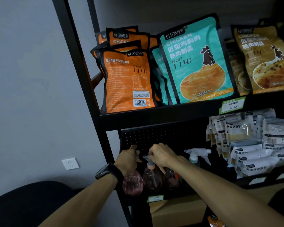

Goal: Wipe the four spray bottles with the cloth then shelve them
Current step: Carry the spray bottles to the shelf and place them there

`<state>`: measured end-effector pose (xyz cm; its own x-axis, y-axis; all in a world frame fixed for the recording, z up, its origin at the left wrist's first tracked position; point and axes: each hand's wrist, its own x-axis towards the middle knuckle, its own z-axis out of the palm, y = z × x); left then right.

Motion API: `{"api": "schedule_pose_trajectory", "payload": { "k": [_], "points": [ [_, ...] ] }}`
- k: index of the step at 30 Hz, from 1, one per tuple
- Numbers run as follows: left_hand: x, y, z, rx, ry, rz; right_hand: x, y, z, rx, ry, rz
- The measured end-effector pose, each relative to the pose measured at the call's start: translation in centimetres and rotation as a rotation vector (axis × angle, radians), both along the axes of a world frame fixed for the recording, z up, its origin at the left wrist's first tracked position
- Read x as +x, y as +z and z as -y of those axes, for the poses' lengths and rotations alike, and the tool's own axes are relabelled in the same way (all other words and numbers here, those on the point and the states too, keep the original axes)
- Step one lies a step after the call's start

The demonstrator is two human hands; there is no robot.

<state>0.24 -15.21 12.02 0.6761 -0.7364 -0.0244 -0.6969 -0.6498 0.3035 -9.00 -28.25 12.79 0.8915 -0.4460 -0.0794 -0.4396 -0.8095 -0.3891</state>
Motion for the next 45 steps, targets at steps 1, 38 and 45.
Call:
{"api": "schedule_pose_trajectory", "payload": {
  "k": [1,38,45],
  "points": [
    [0.0,0.0,0.0,-0.006,-0.012,0.01,0.0,0.0,0.0,0.009,-0.009,0.005],
    [-1.4,-0.5,-2.2,0.016,-0.042,-0.083,0.0,0.9,-1.0,0.077,-0.105,-0.028],
    [-1.7,-0.8,-2.9,-0.073,-0.083,-0.108,0.0,0.9,-1.2,0.103,-0.125,-0.027]
  ]
}}
